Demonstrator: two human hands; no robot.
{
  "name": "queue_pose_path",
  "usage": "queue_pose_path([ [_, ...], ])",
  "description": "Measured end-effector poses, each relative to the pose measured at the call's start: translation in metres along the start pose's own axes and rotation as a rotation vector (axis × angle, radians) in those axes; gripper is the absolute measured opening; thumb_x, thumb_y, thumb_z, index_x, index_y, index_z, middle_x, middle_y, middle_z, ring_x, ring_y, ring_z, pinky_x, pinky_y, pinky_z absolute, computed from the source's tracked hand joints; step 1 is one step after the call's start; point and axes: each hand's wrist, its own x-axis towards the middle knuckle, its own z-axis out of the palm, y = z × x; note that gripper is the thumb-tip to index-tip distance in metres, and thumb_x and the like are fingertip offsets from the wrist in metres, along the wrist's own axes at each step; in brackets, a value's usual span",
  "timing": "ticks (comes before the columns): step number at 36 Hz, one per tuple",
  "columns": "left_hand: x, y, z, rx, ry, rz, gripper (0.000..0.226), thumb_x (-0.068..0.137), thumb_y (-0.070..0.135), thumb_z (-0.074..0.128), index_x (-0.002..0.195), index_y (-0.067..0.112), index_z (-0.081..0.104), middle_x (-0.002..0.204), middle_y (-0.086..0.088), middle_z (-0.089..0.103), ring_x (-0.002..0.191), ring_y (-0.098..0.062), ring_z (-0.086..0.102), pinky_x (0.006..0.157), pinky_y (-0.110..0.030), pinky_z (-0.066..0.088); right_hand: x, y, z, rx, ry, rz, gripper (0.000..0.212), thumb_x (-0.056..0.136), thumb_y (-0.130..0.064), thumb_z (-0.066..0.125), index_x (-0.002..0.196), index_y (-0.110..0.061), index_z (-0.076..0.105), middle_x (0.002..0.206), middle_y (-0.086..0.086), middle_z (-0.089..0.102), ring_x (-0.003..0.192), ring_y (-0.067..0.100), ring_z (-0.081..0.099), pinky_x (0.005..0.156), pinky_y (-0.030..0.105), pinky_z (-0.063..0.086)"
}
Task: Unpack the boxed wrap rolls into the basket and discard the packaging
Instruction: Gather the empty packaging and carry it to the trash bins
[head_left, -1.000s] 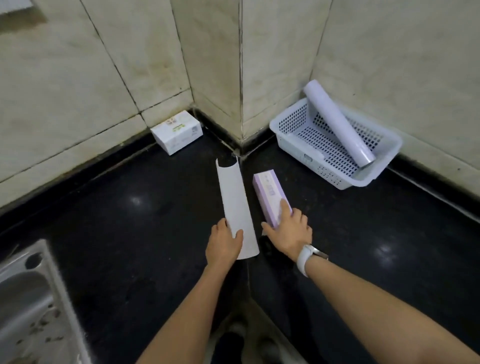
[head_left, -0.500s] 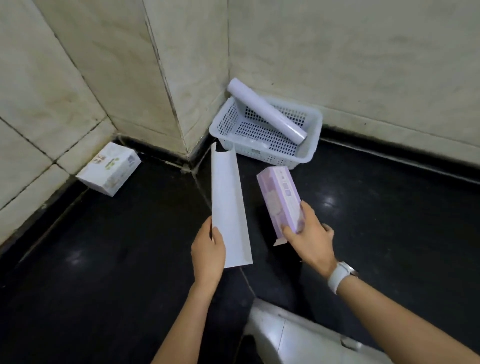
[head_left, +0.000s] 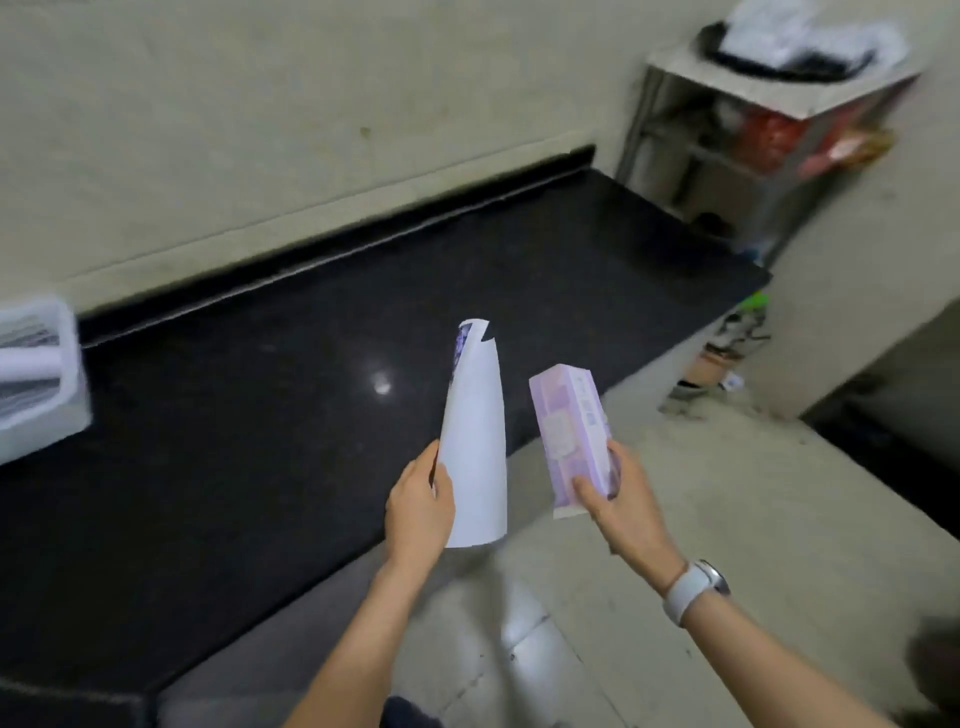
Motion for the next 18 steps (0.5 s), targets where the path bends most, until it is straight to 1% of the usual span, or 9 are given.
queue_pose_path([
  [3,-0.023,0.047,0.089,0.018,-0.22,0.08,0.033,0.094,0.017,0.036,0.118,0.024,0.058,0.103,-0.001,0.065,0.093,-0.022,0.057,0.077,-0.029,0.041,-0.02,0.073,-0.076,0.005,0.134,0.142,0.063,0.082,-0.024,0.064,0.137,-0.009,0.036,0.138,0.012,0.045,0.126,0.028,0.043,0.105,0.038,0.037],
  [5,-0.045,0.076,0.145,0.065,-0.362,0.125,0.028,0.093,0.016,0.036,0.106,0.019,0.06,0.09,-0.005,0.064,0.083,-0.026,0.054,0.071,-0.03,0.04,-0.04,0.119,-0.122,0.031,0.203,0.252,0.064,0.082,-0.023,0.062,0.138,-0.008,0.035,0.139,0.014,0.043,0.127,0.029,0.041,0.105,0.037,0.037],
  [7,-0.069,0.102,0.198,0.125,-0.488,0.166,0.025,0.092,0.015,0.036,0.099,0.015,0.059,0.084,-0.008,0.063,0.078,-0.029,0.052,0.068,-0.031,0.04,-0.064,0.165,-0.162,0.081,0.289,0.394,0.07,0.076,-0.03,0.06,0.138,-0.008,0.035,0.137,0.016,0.043,0.124,0.03,0.045,0.097,0.034,0.041],
  [9,-0.096,0.127,0.248,0.188,-0.621,0.232,0.027,0.091,0.014,0.036,0.103,0.015,0.06,0.087,-0.014,0.065,0.081,-0.034,0.055,0.068,-0.033,0.042,-0.091,0.208,-0.196,0.123,0.396,0.522,0.074,0.068,-0.039,0.054,0.135,-0.012,0.039,0.131,0.015,0.047,0.114,0.034,0.052,0.085,0.034,0.046],
  [11,-0.122,0.149,0.293,0.227,-0.759,0.295,0.031,0.091,0.012,0.036,0.108,0.015,0.061,0.091,-0.015,0.066,0.085,-0.036,0.057,0.067,-0.032,0.04,-0.119,0.243,-0.223,0.178,0.499,0.626,0.061,0.074,-0.029,0.058,0.131,-0.013,0.042,0.126,0.015,0.048,0.112,0.037,0.052,0.081,0.035,0.048],
  [13,-0.148,0.171,0.338,0.252,-0.899,0.343,0.034,0.09,0.009,0.037,0.111,0.015,0.062,0.096,-0.011,0.068,0.086,-0.033,0.058,0.067,-0.029,0.038,-0.145,0.276,-0.246,0.25,0.608,0.731,0.053,0.081,-0.018,0.058,0.131,-0.011,0.042,0.126,0.016,0.047,0.115,0.035,0.05,0.079,0.033,0.046],
  [15,-0.169,0.19,0.376,0.311,-1.02,0.365,0.038,0.088,0.007,0.037,0.116,0.015,0.061,0.103,-0.009,0.068,0.085,-0.027,0.056,0.069,-0.026,0.038,-0.169,0.3,-0.261,0.332,0.686,0.821,0.055,0.084,-0.017,0.059,0.135,-0.007,0.039,0.133,0.015,0.044,0.123,0.031,0.045,0.087,0.032,0.043],
  [17,-0.193,0.205,0.418,0.366,-1.144,0.395,0.04,0.087,0.005,0.037,0.118,0.014,0.06,0.107,-0.007,0.067,0.084,-0.023,0.053,0.07,-0.024,0.037,-0.192,0.328,-0.274,0.401,0.762,0.91,0.061,0.083,-0.019,0.062,0.137,-0.005,0.037,0.139,0.017,0.042,0.127,0.032,0.042,0.102,0.038,0.039],
  [18,-0.207,0.212,0.44,0.389,-1.204,0.401,0.04,0.087,0.004,0.037,0.118,0.014,0.06,0.109,-0.007,0.067,0.085,-0.022,0.053,0.07,-0.023,0.037,-0.202,0.342,-0.282,0.429,0.795,0.96,0.06,0.083,-0.019,0.062,0.136,-0.004,0.038,0.138,0.02,0.043,0.126,0.034,0.043,0.104,0.041,0.038],
])
